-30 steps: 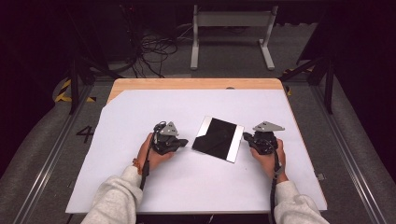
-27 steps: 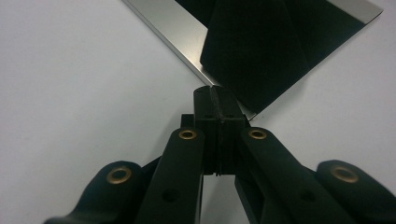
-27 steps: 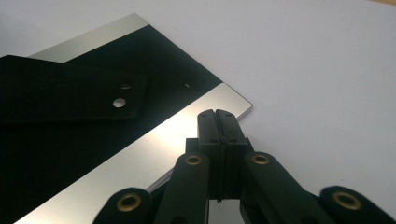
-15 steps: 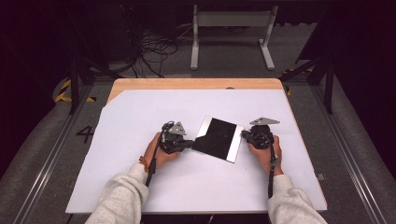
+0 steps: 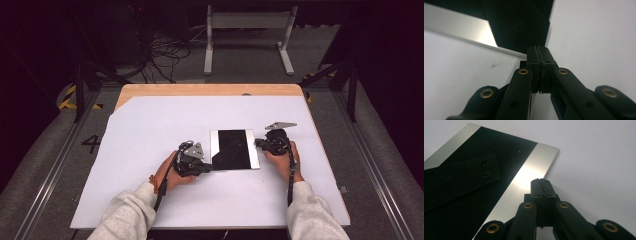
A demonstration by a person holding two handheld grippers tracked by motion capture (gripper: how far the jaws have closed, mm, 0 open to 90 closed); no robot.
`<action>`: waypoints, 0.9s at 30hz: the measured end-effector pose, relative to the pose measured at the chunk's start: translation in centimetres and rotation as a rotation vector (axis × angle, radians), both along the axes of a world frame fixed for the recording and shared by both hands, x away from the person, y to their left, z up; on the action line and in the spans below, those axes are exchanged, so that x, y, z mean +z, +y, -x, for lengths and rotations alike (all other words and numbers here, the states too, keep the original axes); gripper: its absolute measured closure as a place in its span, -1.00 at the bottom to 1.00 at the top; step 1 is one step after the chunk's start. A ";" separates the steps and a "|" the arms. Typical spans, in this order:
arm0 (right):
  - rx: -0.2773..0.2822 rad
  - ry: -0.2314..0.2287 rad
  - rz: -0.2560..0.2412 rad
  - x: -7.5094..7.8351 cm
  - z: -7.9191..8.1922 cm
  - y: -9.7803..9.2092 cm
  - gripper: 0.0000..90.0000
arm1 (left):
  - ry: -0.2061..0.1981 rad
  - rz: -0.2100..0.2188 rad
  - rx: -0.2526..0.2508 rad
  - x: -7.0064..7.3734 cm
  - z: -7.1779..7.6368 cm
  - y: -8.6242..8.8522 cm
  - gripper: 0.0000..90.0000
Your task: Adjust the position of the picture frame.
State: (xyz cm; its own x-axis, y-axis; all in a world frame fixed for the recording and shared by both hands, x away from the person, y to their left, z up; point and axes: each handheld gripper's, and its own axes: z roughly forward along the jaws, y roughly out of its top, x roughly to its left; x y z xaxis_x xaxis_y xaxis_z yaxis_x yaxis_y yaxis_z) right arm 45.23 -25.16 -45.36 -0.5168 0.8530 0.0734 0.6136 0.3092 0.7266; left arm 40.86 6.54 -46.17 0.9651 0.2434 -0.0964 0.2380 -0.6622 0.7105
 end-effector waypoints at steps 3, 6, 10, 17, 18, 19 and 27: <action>0.008 -0.001 0.016 0.1 -0.1 0.5 1.00 | -0.021 -0.012 -0.018 0.1 0.8 -0.6 0.93; 0.023 -0.004 0.031 0.1 -0.1 0.8 1.00 | -0.022 -0.018 -0.035 0.1 1.4 -1.0 0.95; 0.032 -0.002 0.022 0.1 0.0 1.0 1.00 | -0.032 -0.023 -0.048 0.2 2.0 -1.6 0.97; 0.081 0.008 0.024 0.1 0.2 1.5 1.00 | -0.089 -0.042 -0.116 0.2 4.0 -4.0 0.99; 0.088 0.003 0.033 0.1 0.3 1.8 1.00 | -0.099 -0.044 -0.120 0.2 4.1 -4.3 0.99; 0.085 -0.012 0.058 0.2 0.5 2.0 1.00 | -0.094 -0.049 -0.121 0.2 4.0 -4.3 0.99; 0.080 -0.054 0.091 0.1 1.3 2.1 1.00 | -0.092 0.019 -0.082 1.3 3.2 -2.1 0.96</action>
State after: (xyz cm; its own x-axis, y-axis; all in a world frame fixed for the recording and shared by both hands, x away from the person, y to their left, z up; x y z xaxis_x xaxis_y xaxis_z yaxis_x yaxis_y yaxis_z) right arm 43.93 -23.09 -45.26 -0.5847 0.8107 -0.0317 0.5453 0.4216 0.7245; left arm 37.65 4.49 -44.86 0.9867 0.1619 -0.0108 0.1169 -0.6631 0.7393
